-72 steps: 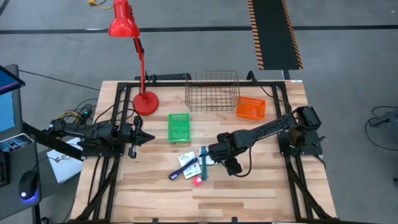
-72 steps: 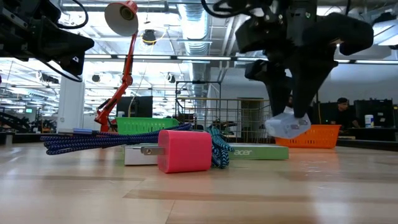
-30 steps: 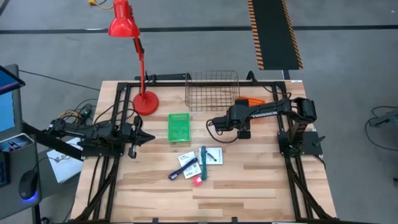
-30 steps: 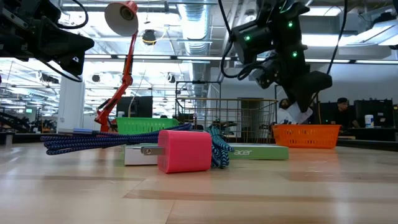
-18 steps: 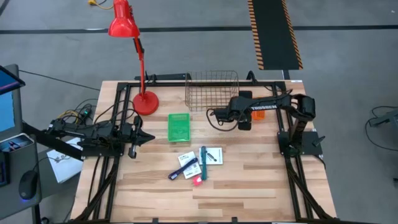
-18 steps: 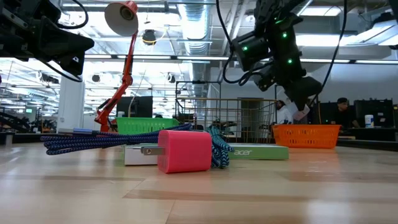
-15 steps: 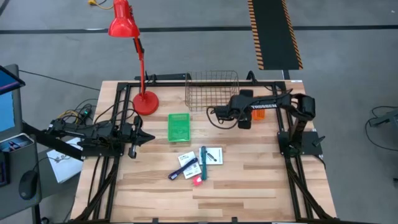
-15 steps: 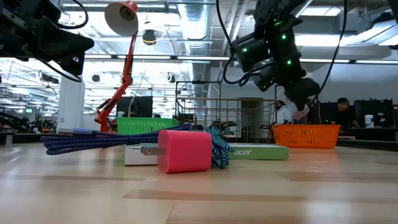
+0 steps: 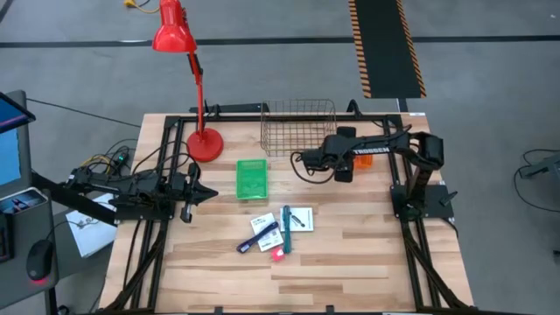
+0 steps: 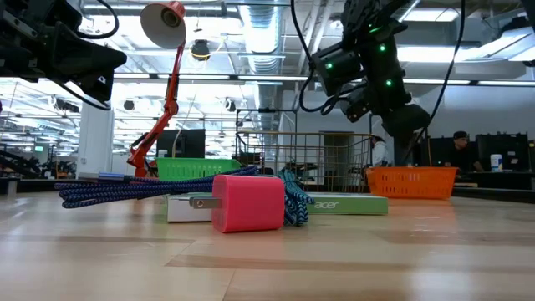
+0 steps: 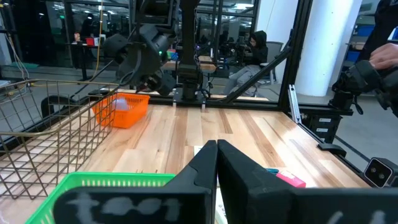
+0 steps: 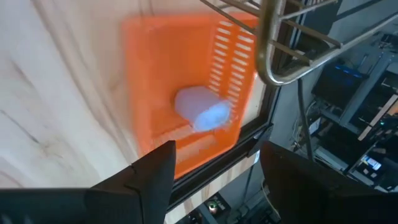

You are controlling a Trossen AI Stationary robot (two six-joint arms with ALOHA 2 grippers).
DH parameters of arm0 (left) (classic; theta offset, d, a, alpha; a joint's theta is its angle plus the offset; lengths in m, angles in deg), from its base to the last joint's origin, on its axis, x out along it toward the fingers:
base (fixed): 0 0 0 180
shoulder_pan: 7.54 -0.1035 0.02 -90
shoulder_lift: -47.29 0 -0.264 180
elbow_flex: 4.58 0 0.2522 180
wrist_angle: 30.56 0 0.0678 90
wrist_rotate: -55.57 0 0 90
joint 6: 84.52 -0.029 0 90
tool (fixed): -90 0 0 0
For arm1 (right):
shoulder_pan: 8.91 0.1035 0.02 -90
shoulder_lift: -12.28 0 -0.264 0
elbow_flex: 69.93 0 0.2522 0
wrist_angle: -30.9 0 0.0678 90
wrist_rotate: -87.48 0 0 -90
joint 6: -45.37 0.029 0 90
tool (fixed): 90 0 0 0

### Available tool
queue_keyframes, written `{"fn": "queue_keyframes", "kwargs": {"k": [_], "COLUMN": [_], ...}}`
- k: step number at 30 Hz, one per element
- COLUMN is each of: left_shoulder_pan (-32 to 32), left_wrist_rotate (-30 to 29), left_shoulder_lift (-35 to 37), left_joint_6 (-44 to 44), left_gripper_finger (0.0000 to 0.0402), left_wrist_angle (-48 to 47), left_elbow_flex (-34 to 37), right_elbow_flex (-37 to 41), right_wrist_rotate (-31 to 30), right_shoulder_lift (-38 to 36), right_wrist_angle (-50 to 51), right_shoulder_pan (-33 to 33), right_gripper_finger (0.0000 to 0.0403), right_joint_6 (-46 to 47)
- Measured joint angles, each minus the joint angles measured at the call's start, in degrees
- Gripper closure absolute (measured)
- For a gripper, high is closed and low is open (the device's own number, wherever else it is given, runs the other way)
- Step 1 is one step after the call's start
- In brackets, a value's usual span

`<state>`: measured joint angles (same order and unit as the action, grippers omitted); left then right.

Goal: Pick and place items into bin
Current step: Put the pink charger adapter into the orange basket

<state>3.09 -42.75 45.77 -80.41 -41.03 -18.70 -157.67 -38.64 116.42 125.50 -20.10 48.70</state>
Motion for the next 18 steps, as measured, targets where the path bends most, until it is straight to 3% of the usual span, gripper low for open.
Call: {"fn": "queue_keyframes", "kwargs": {"k": [8, 18], "left_shoulder_pan": [0.01, 0.01], "left_wrist_rotate": [0.02, 0.01], "left_shoulder_lift": [0.02, 0.00], "left_joint_6": [0.01, -0.01], "left_gripper_finger": [0.0401, 0.0401], "left_wrist_angle": [0.00, 0.00], "left_elbow_flex": [0.00, 0.00], "right_elbow_flex": [0.00, 0.00], "right_wrist_rotate": [0.22, 0.81], "right_shoulder_lift": [0.00, 0.00], "right_wrist_angle": [0.35, -0.67], "right_shoulder_pan": [5.06, 16.29], "right_gripper_finger": [0.0180, 0.0196], "right_joint_6": [2.61, 5.98]}}
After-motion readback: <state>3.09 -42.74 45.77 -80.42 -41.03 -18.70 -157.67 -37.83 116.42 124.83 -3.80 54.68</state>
